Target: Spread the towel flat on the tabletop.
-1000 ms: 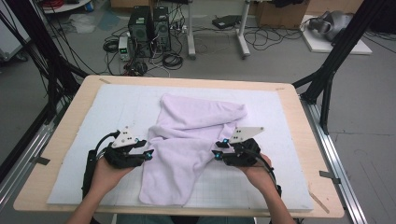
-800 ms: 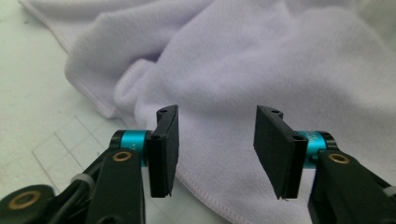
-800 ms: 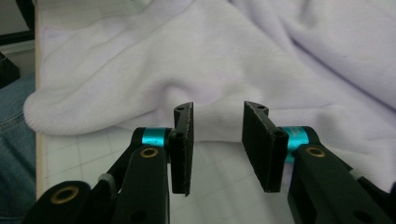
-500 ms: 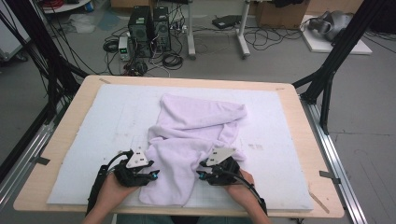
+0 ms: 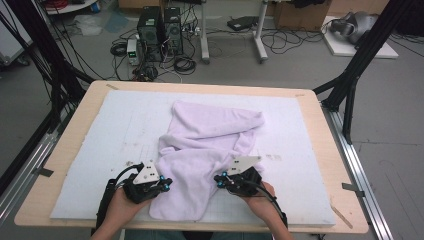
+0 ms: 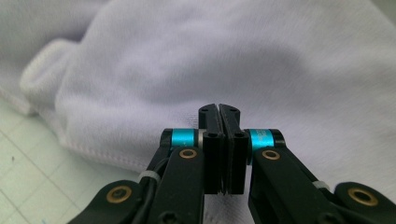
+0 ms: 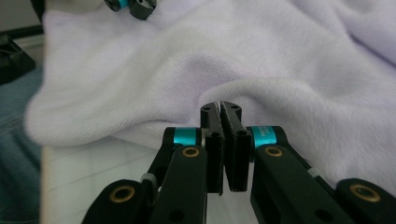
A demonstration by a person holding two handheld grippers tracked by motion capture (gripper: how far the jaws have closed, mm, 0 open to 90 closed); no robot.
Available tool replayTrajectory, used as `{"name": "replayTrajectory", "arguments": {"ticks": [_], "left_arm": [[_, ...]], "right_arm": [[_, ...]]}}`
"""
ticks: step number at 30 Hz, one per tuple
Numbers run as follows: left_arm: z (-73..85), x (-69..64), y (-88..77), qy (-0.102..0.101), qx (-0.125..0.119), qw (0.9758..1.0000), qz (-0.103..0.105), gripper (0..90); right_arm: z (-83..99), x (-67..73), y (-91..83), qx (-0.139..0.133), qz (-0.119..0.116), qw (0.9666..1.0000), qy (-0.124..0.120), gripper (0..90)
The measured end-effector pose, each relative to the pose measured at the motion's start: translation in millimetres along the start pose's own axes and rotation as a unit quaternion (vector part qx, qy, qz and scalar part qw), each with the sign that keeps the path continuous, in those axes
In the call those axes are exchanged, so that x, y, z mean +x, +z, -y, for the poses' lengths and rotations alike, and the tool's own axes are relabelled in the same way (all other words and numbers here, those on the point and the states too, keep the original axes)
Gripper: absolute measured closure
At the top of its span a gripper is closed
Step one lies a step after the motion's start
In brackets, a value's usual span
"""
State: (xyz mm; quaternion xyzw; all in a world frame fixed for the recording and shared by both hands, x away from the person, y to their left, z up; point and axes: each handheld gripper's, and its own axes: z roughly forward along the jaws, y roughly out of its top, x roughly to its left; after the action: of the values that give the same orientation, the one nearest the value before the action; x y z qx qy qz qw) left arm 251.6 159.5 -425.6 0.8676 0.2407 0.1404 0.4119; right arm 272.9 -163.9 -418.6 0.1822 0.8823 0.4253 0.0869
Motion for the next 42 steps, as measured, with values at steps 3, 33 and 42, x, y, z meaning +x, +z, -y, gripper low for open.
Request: {"name": "replayTrajectory", "arguments": {"ticks": [3, 33, 42], "left_arm": [[-12.6, -7.0, -7.7, 0.012, -0.011, 0.9999, 0.001, 88.1], [-16.2, 44.9, 2.1, -0.044, 0.001, 0.9969, -0.066, 70.1], [-0.7, 28.1, -10.3, -0.037, -0.002, 0.9982, -0.048, 58.4]], "right_arm": [[1.9, 3.4, -19.6, -0.006, 0.005, 1.0, -0.002, 88.3], [-44.0, -47.8, 27.8, 0.051, 0.013, 0.9986, 0.01, 74.0], [-14.7, -14.5, -15.9, 0.004, 0.032, 0.9995, 0.002, 70.6]]}}
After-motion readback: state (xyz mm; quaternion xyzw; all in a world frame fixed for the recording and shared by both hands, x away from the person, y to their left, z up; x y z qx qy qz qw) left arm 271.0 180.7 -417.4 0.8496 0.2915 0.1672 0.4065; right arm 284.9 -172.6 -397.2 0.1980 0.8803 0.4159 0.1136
